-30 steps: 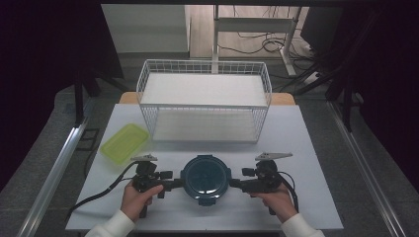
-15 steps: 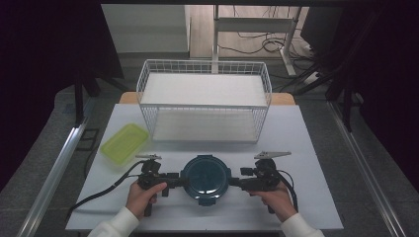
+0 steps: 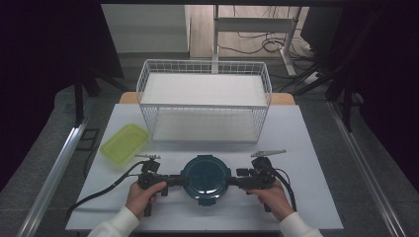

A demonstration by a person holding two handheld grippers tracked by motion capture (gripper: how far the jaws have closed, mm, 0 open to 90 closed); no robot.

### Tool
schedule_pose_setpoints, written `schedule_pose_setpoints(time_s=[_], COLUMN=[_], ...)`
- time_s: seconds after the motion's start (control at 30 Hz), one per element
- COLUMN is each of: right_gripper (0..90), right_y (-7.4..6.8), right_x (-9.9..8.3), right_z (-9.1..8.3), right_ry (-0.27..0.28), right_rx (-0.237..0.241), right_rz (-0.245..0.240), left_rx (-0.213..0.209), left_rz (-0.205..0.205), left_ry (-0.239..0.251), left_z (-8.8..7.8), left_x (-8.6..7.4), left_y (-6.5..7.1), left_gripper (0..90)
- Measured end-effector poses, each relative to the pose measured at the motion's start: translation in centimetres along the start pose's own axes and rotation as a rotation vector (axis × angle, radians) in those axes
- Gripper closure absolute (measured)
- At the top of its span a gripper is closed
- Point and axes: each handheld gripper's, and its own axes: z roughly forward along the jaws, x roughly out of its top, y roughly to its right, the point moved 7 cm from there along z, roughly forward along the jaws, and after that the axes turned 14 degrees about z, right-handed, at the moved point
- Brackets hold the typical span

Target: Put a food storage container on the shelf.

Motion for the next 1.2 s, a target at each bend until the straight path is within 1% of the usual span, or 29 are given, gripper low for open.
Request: schedule_pose_setpoints(time_s=[0.13,0.27,0.4,0.5,0.53,0.6,0.73,0.77,0.8,0.83,0.87,0.97,1.03,1.2], right_gripper=[23.4,24.2,30.1,34.3,35.4,37.7,41.8,42.9,46.1,48.7,49.0,49.3,50.8,52.6], right_y=[0.2,0.3,0.4,0.5,0.5,0.7,1.1,1.1,1.2,1.4,1.4,1.3,1.2,1.0], right_x=[0.0,-0.1,0.0,-0.1,-0.1,0.0,0.0,0.0,0.0,0.0,0.0,0.0,0.0,-0.1], right_z=[0.7,1.4,1.6,1.7,1.7,1.7,1.5,1.5,1.4,1.3,1.2,1.2,1.2,0.9], right_ry=[-0.020,-0.060,-0.075,-0.106,-0.107,-0.108,-0.106,-0.107,-0.107,-0.103,-0.107,-0.104,-0.096,-0.090], right_rx=[0.018,0.047,0.073,0.111,0.117,0.126,0.158,0.164,0.169,0.164,0.169,0.167,0.173,0.181], right_rz=[0.034,0.075,0.119,0.178,0.198,0.221,0.286,0.294,0.302,0.298,0.305,0.298,0.304,0.317], left_rx=[-0.002,-0.004,-0.004,-0.006,-0.006,-0.007,-0.011,-0.013,-0.013,-0.022,-0.020,-0.019,-0.027,-0.031], left_rz=[-0.004,-0.011,-0.013,-0.017,-0.017,-0.018,-0.020,-0.021,-0.022,-0.026,-0.024,-0.022,-0.023,-0.025], left_ry=[0.000,-0.004,-0.004,-0.003,-0.003,-0.003,-0.003,-0.003,-0.003,0.006,0.004,0.008,0.009,0.014], left_z=[0.0,0.0,0.0,0.0,0.0,-0.1,-0.1,-0.1,-0.1,-0.1,-0.2,-0.2,-0.4,-0.5], left_x=[0.0,0.0,0.0,0.0,0.0,0.0,0.0,0.0,0.0,0.1,0.1,0.1,0.2,0.2], left_y=[0.0,-0.1,-0.1,-0.1,-0.1,-0.1,-0.2,-0.2,-0.2,-0.2,-0.2,-0.3,-0.2,-0.1], left_gripper=[44.0,44.5,44.6,44.9,44.9,45.0,45.2,45.3,45.4,46.4,47.0,47.6,50.0,51.3])
